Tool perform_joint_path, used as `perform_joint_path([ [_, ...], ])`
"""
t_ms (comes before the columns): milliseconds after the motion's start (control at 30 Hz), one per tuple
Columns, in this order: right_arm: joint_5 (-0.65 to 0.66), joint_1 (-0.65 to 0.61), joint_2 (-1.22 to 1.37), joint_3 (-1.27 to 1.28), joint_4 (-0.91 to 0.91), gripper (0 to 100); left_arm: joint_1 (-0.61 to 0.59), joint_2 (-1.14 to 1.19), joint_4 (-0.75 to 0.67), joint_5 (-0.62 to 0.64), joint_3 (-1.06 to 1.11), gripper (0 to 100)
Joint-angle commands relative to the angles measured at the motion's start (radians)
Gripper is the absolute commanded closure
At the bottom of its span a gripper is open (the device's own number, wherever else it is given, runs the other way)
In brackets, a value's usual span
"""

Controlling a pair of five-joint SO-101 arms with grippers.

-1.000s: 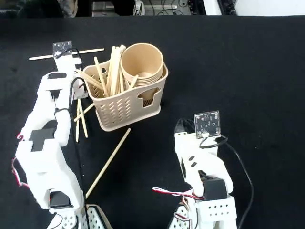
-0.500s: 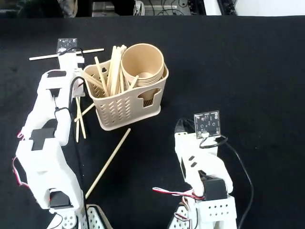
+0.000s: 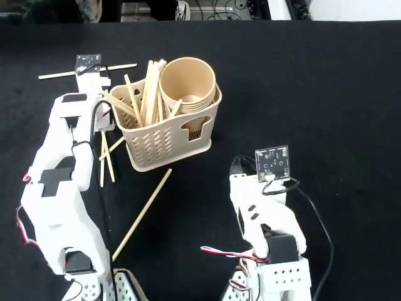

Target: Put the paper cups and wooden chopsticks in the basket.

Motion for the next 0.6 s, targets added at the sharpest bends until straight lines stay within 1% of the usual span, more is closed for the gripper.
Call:
perform_joint_path([
  [0,-0.003,0.012,-0.088,-0.004,0.003,98.1,-0.010,0.018,0.006,0.037,-0.033,85],
  [67,-0.003,0.012,-0.088,-0.004,0.003,98.1,-0.012,0.041,0.015,0.038,-0.059,86],
  [167,-0.003,0.012,-0.088,-0.004,0.003,98.1,-0.008,0.077,0.057,0.034,-0.116,97],
  [233,-0.003,0.012,-0.088,-0.004,0.003,98.1,-0.005,0.112,0.084,0.038,-0.151,96],
  [300,-0.003,0.012,-0.088,-0.004,0.003,98.1,-0.008,0.144,0.120,0.038,-0.194,98],
  [433,-0.003,0.012,-0.088,-0.004,0.003,98.1,-0.015,0.186,0.210,0.034,-0.263,97],
  [567,-0.003,0.012,-0.088,-0.004,0.003,98.1,-0.015,0.187,0.230,0.031,-0.269,97],
])
